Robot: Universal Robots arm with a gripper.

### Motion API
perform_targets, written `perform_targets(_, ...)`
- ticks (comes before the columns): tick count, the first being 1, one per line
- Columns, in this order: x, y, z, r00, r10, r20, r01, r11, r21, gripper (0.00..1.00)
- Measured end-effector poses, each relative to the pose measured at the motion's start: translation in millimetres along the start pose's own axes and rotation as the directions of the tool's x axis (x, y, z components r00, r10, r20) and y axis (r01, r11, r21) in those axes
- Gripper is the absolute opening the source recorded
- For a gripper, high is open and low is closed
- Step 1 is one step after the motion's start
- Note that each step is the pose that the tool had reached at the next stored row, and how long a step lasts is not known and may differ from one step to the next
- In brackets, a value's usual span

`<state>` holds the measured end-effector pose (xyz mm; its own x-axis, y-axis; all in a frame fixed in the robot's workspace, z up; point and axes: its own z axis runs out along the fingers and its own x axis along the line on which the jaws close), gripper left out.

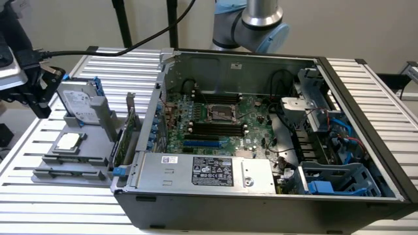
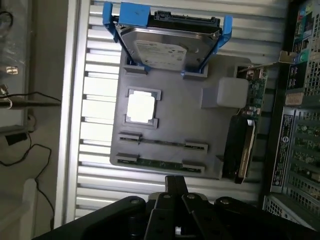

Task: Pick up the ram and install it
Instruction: 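Pick up the ram and move it above insertion slot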

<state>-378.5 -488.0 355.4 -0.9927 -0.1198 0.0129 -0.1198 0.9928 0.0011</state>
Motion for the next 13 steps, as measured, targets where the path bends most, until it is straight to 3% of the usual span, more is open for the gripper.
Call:
perform_targets(3,0.0,0.0,1.4,0.9985,-0.054,0.0,0.054,0.9985,0.0007,0.11)
perform_targets(7,0.0,0.0,3.4,0.992,-0.126,-0.0006,0.126,0.992,0.0017,0.11)
perform_targets(13,-0.1,0.0,6.8,0.9722,-0.234,-0.0021,0.234,0.9722,0.0026,0.11)
